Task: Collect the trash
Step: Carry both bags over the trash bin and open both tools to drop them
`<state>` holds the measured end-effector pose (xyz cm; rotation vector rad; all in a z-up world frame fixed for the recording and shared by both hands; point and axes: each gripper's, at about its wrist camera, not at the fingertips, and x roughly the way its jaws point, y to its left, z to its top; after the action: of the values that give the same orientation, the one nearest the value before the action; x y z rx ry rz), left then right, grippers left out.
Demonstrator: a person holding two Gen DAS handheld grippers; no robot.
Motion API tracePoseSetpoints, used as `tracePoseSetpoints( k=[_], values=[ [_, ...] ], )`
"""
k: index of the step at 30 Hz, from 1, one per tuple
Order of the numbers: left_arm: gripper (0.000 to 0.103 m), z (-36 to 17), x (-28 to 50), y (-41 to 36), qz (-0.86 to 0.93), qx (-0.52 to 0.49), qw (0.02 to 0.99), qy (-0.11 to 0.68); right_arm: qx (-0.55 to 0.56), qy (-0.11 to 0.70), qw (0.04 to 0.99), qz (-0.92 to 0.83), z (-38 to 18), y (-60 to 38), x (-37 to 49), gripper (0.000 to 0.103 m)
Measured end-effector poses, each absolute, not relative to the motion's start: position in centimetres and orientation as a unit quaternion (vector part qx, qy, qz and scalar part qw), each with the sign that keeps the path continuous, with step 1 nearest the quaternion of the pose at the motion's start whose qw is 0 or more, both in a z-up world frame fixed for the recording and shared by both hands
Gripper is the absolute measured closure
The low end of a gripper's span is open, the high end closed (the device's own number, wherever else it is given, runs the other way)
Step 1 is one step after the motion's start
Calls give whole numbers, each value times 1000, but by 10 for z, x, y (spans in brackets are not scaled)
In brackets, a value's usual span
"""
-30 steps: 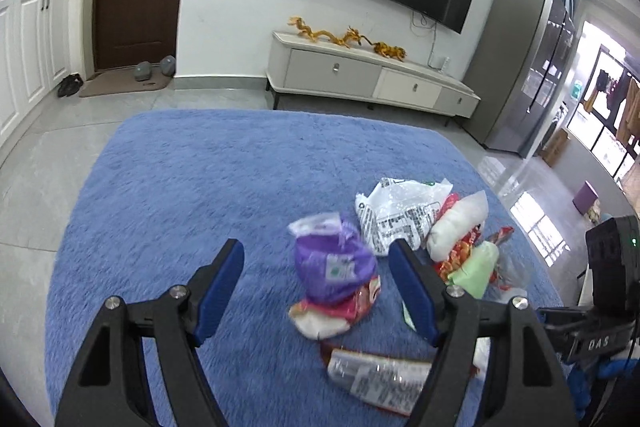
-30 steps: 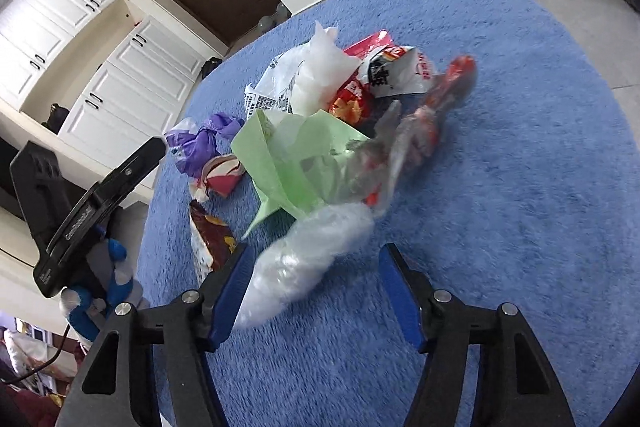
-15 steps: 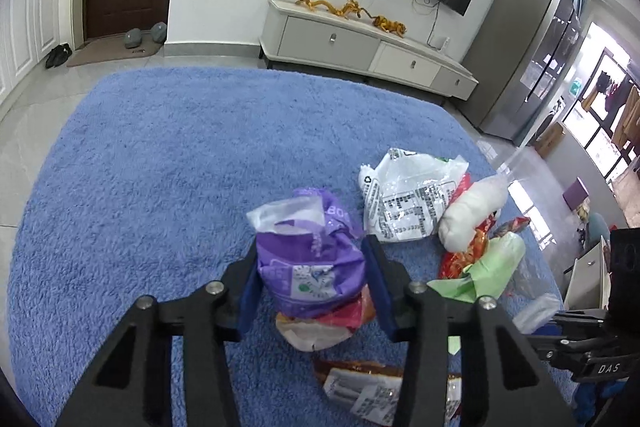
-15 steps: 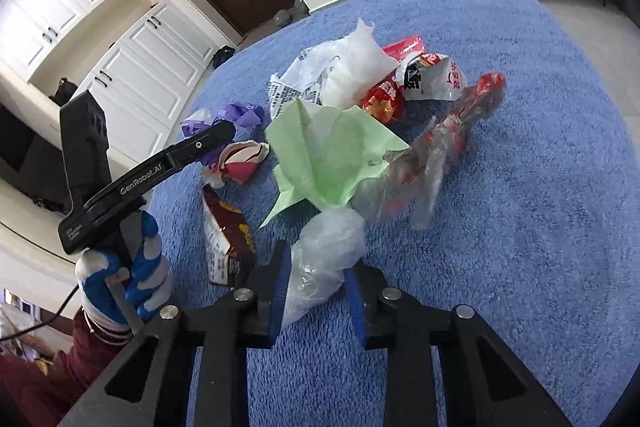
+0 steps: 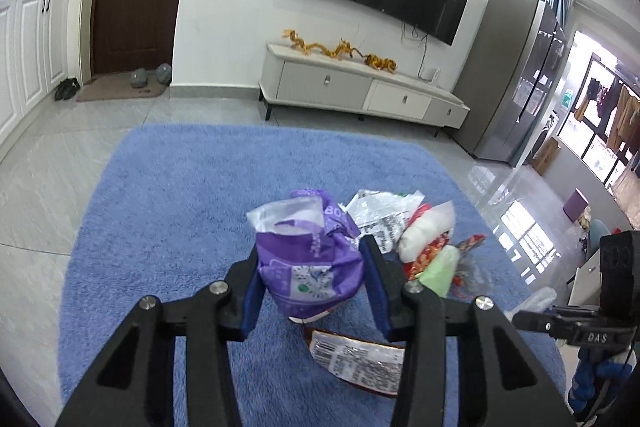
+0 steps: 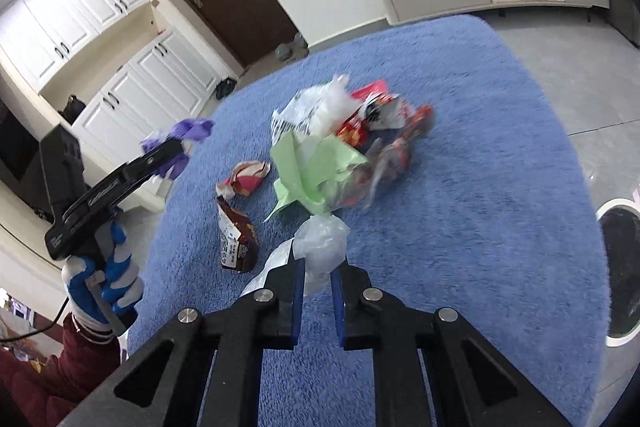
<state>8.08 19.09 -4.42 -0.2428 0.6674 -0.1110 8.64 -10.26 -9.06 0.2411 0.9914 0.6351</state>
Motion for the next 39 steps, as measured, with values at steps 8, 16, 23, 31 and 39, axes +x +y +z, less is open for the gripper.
tracePoseSetpoints(
  k=[8,16,23,31,39],
  values=[
    [61,-16,67,153,-73,-102,942,312,145,417,857,265,-67,-169,76,91],
    [61,-7,88,42,-151,-66,929,332,163,375,894,181,-58,-271,59,91],
    [61,-14,120,-94,-245,-19,898,365,160,374,911,73,-78,-363,51,91],
    [60,-50,170,-244,-314,21,850,423,176,388,905,-4,-114,-437,68,91],
    [57,-101,209,-321,-333,25,817,471,177,422,888,-33,-161,-467,97,89]
  ],
)
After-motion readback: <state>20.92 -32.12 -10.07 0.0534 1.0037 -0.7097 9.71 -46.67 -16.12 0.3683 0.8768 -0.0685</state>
